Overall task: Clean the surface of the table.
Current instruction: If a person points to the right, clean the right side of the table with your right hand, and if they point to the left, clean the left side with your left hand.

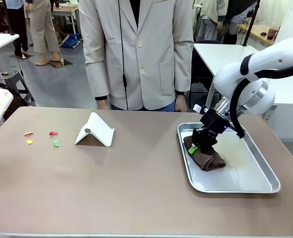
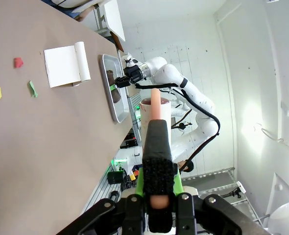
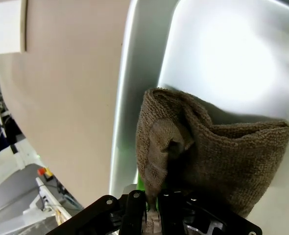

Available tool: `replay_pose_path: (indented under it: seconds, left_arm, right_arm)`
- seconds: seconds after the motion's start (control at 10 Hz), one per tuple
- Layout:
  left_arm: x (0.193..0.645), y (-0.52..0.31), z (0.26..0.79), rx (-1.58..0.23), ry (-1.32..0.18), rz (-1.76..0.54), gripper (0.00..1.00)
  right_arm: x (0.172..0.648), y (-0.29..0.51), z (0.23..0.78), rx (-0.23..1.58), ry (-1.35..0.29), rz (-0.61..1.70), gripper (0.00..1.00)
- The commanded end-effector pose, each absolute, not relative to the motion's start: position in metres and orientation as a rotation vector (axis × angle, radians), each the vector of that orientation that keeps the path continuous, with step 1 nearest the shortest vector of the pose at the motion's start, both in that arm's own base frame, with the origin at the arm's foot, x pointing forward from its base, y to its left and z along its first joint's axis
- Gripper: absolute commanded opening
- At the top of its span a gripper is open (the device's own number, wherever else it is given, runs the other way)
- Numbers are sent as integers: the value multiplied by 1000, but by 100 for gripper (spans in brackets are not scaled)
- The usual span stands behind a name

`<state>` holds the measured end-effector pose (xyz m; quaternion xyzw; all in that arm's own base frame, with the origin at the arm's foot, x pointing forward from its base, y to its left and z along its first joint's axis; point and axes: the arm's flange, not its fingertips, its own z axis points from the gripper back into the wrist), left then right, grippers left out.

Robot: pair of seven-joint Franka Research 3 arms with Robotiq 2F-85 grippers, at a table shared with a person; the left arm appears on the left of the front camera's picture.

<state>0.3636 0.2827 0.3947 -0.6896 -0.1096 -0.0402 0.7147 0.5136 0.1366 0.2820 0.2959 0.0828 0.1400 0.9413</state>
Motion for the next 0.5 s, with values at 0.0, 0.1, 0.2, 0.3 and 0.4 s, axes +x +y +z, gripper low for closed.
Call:
replay_pose_path:
  seconds: [0.0,0.1,0.2,0.3,0.4]
  left_arm:
    - [355,291,404,-1535,-248,-103,0]
    - [355,291,404,-1535,-248,-103,0]
    - [355,291,404,-1535,-248,-103,0]
    - [355,291,404,-1535,-248,-103,0]
    - [355,291,404,-1535,-248,-103,0]
  right_arm:
    - [517,139,278,577,194,317,0]
    - [518,138,279,549,178,309,0]
    - [518,137,278,543,179,305,0]
    - [517,136,278,517,200,301,0]
    - [516,132,279,477,231,297,0]
